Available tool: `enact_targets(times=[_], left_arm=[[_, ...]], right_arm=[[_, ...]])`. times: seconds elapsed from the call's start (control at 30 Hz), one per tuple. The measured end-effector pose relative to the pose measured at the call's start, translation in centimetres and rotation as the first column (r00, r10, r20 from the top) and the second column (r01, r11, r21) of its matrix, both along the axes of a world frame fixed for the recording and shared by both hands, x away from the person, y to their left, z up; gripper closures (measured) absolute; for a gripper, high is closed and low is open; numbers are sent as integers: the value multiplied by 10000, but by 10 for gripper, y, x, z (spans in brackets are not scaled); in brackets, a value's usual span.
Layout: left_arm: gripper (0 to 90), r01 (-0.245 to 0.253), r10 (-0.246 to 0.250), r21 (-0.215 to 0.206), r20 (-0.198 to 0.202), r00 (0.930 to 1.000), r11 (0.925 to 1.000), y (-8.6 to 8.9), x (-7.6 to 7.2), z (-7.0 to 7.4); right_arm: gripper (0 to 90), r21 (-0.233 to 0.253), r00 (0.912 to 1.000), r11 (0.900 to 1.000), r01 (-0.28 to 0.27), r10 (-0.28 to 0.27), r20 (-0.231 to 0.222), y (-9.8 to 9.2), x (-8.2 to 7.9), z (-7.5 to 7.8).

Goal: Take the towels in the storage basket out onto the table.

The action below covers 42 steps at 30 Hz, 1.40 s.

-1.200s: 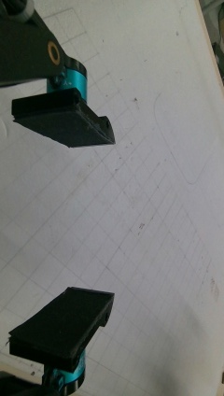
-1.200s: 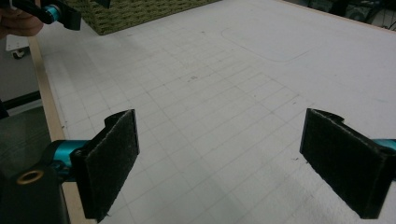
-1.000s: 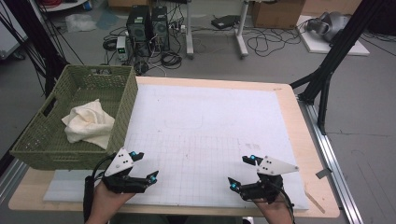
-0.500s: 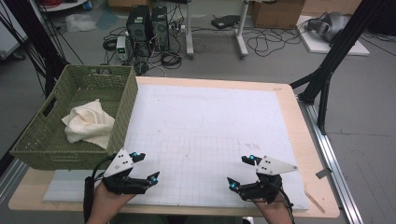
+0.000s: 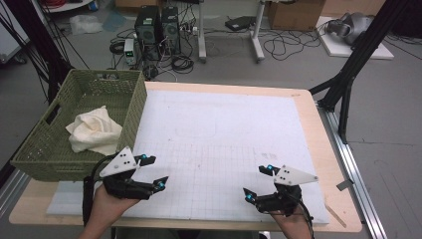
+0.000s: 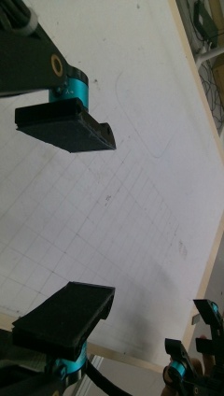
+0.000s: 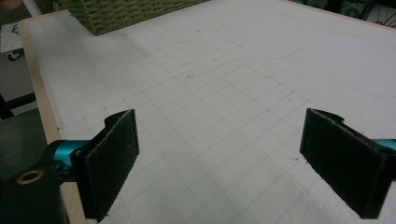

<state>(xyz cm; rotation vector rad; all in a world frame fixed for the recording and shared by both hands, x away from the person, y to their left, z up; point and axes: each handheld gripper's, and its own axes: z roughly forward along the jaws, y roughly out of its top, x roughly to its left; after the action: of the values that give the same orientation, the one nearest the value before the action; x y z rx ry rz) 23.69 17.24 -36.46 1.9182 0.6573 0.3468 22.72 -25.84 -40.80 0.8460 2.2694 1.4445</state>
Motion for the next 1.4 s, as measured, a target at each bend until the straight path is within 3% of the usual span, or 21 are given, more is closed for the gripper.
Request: enact_targets(times=[0.13, 0.67, 1.0, 1.4], left_arm=[[246, 50, -50, 162, 27, 10000, 9999, 4, 3, 6], [249, 784, -781, -99, 276, 9966, 9969, 12, 17, 34], [249, 654, -645, -193, 420, 9970, 9977, 27, 28, 50], [252, 178, -154, -397, 607, 9980, 9991, 52, 42, 62]], right_arm=[[110, 21, 10000, 10000, 22, -22, 40, -1, -1, 1], [110, 171, 9999, 9998, 66, -68, 82, -4, 0, 3], [110, 161, 10000, 9999, 62, -63, 54, -3, 0, 2], [110, 230, 9999, 9997, 68, -70, 85, -5, 1, 2]])
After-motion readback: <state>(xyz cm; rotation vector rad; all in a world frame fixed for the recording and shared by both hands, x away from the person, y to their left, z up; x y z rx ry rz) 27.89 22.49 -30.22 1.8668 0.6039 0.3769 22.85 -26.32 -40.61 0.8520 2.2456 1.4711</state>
